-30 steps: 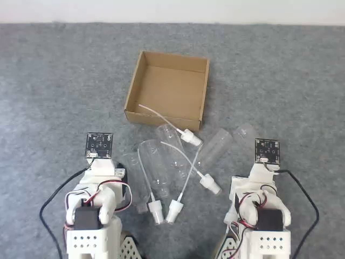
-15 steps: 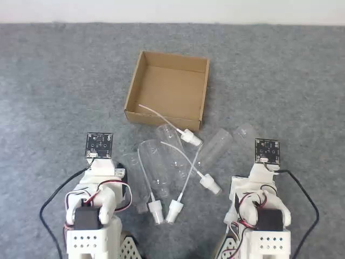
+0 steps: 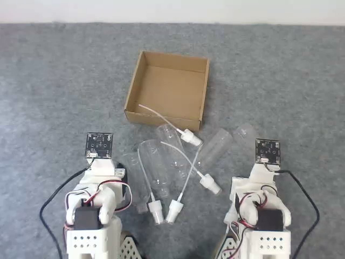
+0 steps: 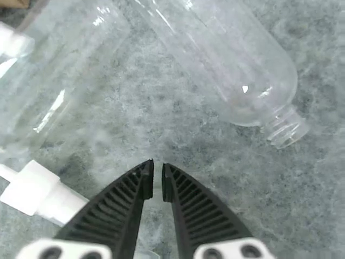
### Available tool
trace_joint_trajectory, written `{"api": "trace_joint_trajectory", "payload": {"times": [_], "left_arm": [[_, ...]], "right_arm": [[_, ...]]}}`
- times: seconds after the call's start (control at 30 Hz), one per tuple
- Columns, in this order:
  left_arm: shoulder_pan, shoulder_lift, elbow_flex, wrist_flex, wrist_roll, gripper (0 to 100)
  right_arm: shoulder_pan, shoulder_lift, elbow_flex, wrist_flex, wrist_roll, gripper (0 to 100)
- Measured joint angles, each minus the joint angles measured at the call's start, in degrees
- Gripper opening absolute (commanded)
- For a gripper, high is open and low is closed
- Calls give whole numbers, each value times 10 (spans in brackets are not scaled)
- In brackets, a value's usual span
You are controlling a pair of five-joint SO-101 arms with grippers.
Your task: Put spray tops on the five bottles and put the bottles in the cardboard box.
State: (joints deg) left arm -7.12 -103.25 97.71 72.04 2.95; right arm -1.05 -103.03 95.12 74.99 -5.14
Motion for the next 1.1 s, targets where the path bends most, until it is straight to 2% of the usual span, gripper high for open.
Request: {"api": "trace_joint_trajectory", "payload": {"times": [0.3, 0.47, 0.73, 0.87, 1.1], "left_arm": [[0, 0, 0, 0, 0, 77], [0, 0, 0, 0, 0, 77], [0, 0, 0, 0, 0, 77], [0, 0, 0, 0, 0, 77], [0, 0, 0, 0, 0, 77]], "right_arm": [[84, -1, -57, 0, 4, 9], [91, -2, -122, 0, 105, 9], [90, -5, -215, 0, 226, 22], [90, -9, -250, 0, 258, 117], [90, 45, -283, 0, 281, 139]]}}
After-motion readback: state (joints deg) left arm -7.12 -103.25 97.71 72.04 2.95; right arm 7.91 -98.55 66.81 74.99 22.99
